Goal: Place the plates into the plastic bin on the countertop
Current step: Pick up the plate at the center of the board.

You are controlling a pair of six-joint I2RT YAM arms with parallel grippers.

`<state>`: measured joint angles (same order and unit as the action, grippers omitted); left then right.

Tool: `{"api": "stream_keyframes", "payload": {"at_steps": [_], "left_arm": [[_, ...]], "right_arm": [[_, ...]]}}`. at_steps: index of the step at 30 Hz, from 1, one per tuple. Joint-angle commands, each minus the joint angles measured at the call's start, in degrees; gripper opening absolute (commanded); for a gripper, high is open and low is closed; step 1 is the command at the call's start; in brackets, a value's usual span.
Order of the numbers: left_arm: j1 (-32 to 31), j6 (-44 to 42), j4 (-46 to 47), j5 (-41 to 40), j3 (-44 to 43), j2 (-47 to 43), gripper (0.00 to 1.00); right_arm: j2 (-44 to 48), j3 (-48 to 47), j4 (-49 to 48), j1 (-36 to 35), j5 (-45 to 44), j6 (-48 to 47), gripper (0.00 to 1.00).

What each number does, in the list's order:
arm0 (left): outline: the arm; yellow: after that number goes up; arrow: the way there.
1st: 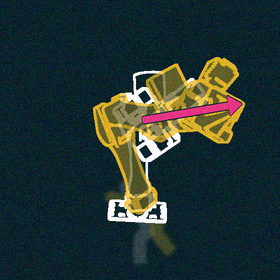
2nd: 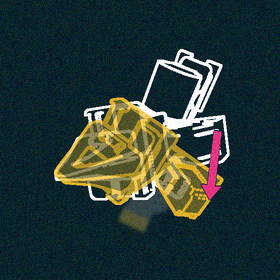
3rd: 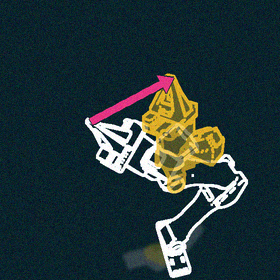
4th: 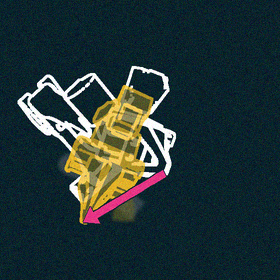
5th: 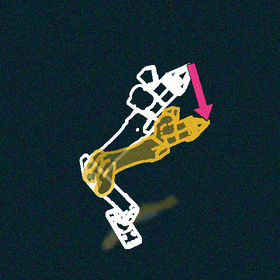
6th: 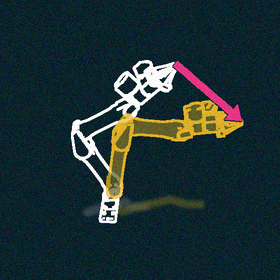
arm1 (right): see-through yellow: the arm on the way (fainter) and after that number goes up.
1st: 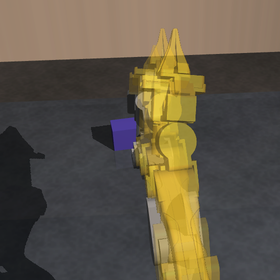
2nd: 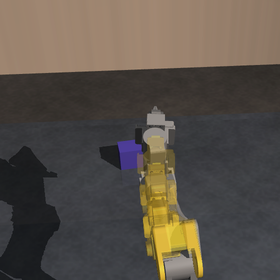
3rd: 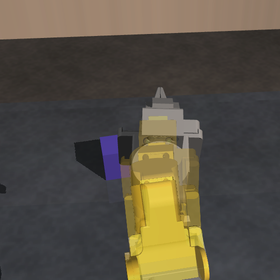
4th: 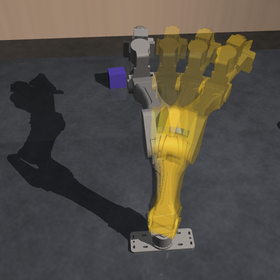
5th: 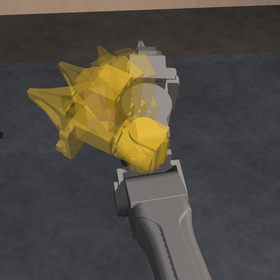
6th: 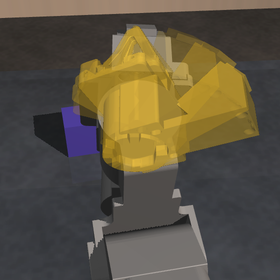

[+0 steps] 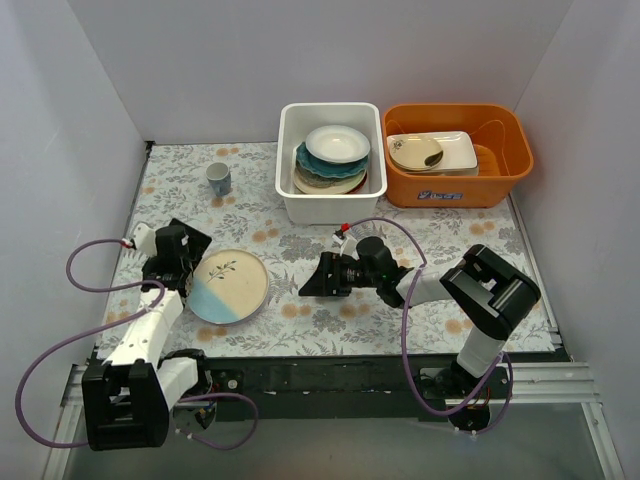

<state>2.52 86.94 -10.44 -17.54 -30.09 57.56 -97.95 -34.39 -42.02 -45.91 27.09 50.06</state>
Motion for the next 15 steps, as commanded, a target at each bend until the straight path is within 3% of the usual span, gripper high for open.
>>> {"api": "stream_keyframes", "payload": {"at_steps": [1, 8, 15], "left_arm": [[1.9, 1.4, 1.0, -5.9, 3.3, 1.1, 0.98], [2.0, 0.6, 3.1, -1.3, 6.0, 5.6, 0.98], [2.0, 0.8, 9.4, 12.8, 10.8, 5.5, 0.98]], "right_arm": [[0.7, -0.7, -2.9, -0.1, -0.9, 0.1, 0.9], [2.1, 0.3, -2.2, -0.2, -1.2, -0.2, 0.89], [2.7, 0.5, -1.4, -0.1, -2.0, -0.8, 0.9]]}}
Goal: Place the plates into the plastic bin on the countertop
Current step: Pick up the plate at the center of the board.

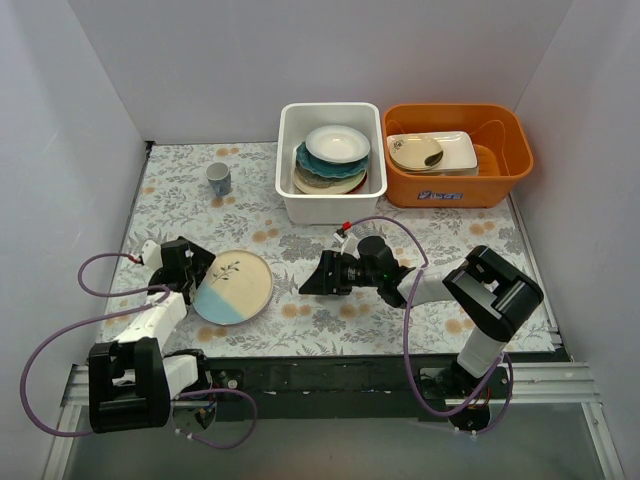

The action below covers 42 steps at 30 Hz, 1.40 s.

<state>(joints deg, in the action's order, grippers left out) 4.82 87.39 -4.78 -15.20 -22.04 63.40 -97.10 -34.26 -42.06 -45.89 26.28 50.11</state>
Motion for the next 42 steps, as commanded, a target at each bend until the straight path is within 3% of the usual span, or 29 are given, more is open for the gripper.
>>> {"api": "stream_keyframes", "payload": {"at_steps": [1, 11, 19, 24, 27, 30, 34, 35, 38, 42], "left_arm": [[-0.2, 0.7, 4.5, 12.0, 3.5, -0.3, 0.98], [-0.5, 4.9, 11.3, 25.6, 8.2, 0.9, 0.98], [-3.9, 7.2, 14.4, 27.2, 9.9, 0.3, 0.97], [-12.2, 9.1, 14.5, 22.9, 8.5, 0.9, 0.97], [-13.8, 10.0, 14.9, 22.3, 7.9, 2.3, 0.97], [-14.4, 9.8, 15.1, 23.0, 7.3, 3.0, 0.97], [-14.8, 9.5, 14.4, 22.6, 7.5, 1.9, 0.97], [-14.8, 9.1, 13.7, 22.2, 7.5, 1.6, 0.97], [-14.8, 9.0, 13.5, 21.6, 8.2, 0.1, 0.97], [-14.8, 8.6, 12.7, 21.5, 8.1, -0.6, 0.97]], "right_arm": [[1.7, 0.3, -1.4, -0.2, -1.0, -0.9, 0.9], [1.6, 1.0, -2.1, -0.2, -1.0, -0.6, 0.89], [1.8, 0.9, -2.0, -0.2, -0.9, -0.4, 0.83], [1.8, 0.2, -1.7, -0.1, -1.1, -0.2, 0.78], [1.4, -0.3, -1.3, -0.2, -1.1, -0.2, 0.73], [0.5, -0.7, -1.0, -0.1, -1.5, -0.1, 0.64], [0.1, -0.8, 0.1, -0.1, -2.1, 0.2, 0.39], [0.2, -0.9, 0.7, 0.0, -3.0, 0.0, 0.25], [0.9, -0.4, 2.8, 0.4, -4.6, -0.4, 0.08], [1.9, 0.5, 3.5, 1.2, -5.3, -0.6, 0.01]]}}
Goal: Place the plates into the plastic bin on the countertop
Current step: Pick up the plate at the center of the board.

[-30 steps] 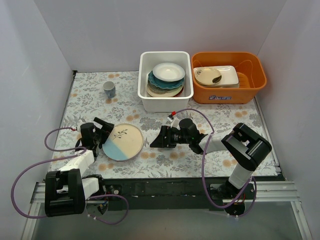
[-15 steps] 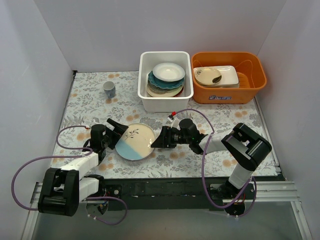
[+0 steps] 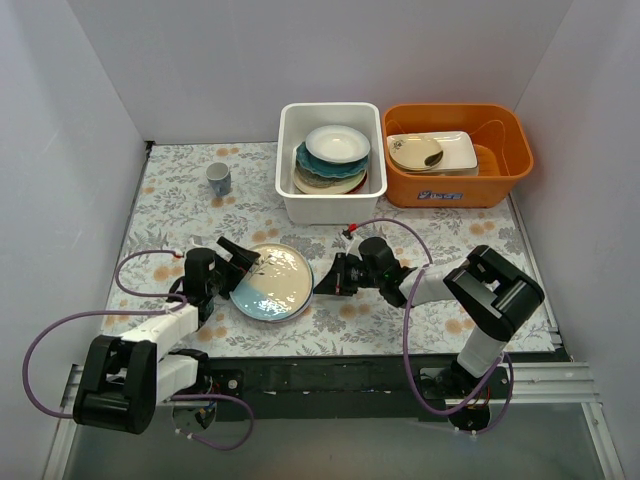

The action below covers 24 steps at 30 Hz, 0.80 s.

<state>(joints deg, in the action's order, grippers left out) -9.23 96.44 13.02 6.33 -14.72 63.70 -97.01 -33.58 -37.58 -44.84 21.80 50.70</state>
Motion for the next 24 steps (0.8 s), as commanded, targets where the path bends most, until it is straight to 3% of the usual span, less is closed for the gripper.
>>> {"api": "stream_keyframes", "payload": {"at_steps": [1, 17, 24], "left_arm": [[-0.7, -0.6, -5.5, -0.1, 0.6, -1.3, 0.98], [-0.7, -4.0, -22.0, -7.6, -5.6, -14.3, 0.98], [-0.7, -4.6, -21.9, -3.3, -4.6, -13.7, 0.91]], "right_arm": [[2.1, 0.1, -0.9, 0.4, -1.0, -1.3, 0.01], [3.1, 3.5, -3.6, 2.7, 0.5, -1.6, 0.01], [3.1, 4.6, -5.5, 3.5, 1.8, -1.1, 0.01]]}}
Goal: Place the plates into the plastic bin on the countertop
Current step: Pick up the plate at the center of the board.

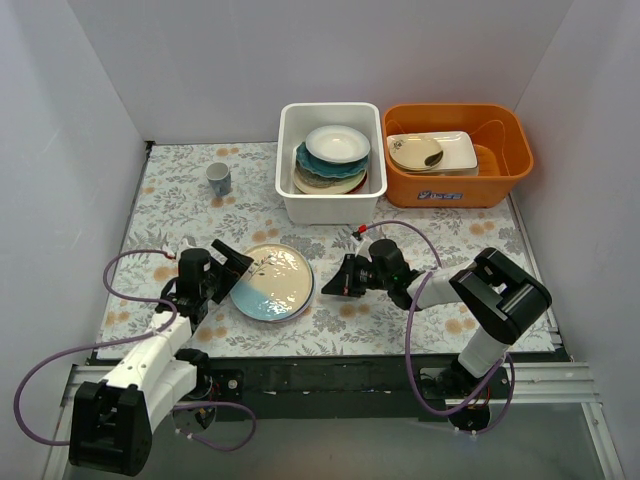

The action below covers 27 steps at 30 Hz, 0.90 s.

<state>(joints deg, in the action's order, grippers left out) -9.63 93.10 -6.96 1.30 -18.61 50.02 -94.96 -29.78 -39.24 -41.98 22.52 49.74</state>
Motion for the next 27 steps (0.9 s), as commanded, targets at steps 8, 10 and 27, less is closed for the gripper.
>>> {"api": "stream_keyframes", "payload": {"at_steps": [8, 10, 27], "left_arm": [[-0.3, -1.1, -0.9, 3.3, 1.0, -10.6, 0.88], [-0.3, -1.4, -0.9, 4.7, 0.3, -11.2, 0.88], [-0.4, -5.0, 6.7, 18.5, 2.4, -5.3, 0.75]], "right_arm": [[1.5, 1.6, -5.3, 1.2, 2.1, -0.2, 0.01], [1.3, 1.8, -6.9, 1.4, 2.6, 0.0, 0.01], [-3.2, 0.9, -13.0, 1.4, 7.0, 2.5, 0.23]]}}
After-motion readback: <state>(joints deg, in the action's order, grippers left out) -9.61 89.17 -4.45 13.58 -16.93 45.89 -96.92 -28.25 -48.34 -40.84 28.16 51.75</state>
